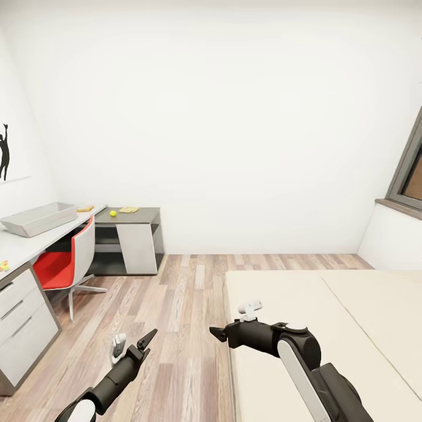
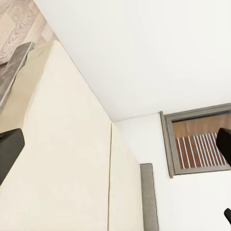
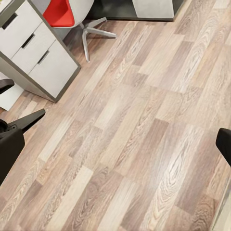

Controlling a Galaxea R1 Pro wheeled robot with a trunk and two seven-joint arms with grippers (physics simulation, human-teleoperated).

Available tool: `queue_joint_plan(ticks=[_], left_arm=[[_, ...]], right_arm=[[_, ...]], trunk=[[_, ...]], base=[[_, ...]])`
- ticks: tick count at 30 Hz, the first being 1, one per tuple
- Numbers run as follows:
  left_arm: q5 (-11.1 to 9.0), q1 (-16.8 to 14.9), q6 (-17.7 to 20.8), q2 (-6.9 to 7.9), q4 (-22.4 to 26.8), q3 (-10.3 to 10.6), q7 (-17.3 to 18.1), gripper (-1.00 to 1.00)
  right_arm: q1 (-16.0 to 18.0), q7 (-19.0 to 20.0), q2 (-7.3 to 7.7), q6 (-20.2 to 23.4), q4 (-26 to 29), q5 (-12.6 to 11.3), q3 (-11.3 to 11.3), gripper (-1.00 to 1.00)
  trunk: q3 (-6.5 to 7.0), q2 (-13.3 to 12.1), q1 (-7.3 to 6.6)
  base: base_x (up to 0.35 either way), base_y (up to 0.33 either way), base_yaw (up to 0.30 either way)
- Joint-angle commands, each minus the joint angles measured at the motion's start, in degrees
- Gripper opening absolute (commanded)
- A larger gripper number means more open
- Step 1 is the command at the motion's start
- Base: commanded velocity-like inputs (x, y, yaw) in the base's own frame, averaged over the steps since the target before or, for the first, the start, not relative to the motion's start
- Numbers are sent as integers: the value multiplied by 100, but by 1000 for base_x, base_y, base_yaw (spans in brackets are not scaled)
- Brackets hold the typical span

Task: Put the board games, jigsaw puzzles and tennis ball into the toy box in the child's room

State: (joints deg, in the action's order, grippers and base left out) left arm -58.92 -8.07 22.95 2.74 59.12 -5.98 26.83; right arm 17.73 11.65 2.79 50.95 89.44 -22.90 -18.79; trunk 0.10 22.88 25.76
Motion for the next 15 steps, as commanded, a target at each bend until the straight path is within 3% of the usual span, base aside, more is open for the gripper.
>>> queue_joint_plan(ticks=[1,15], left_arm=[[-49,-2,52,-1,-2,-8,6,100],[-49,-2,52,-1,-3,-8,6,100]], right_arm=[[3,39,3,17,3,40,-2,100],[3,39,4,16,3,40,-2,100]], trunk=[[-2,4,2],[-2,4,2]], base=[[0,-14,8],[0,-5,97]])
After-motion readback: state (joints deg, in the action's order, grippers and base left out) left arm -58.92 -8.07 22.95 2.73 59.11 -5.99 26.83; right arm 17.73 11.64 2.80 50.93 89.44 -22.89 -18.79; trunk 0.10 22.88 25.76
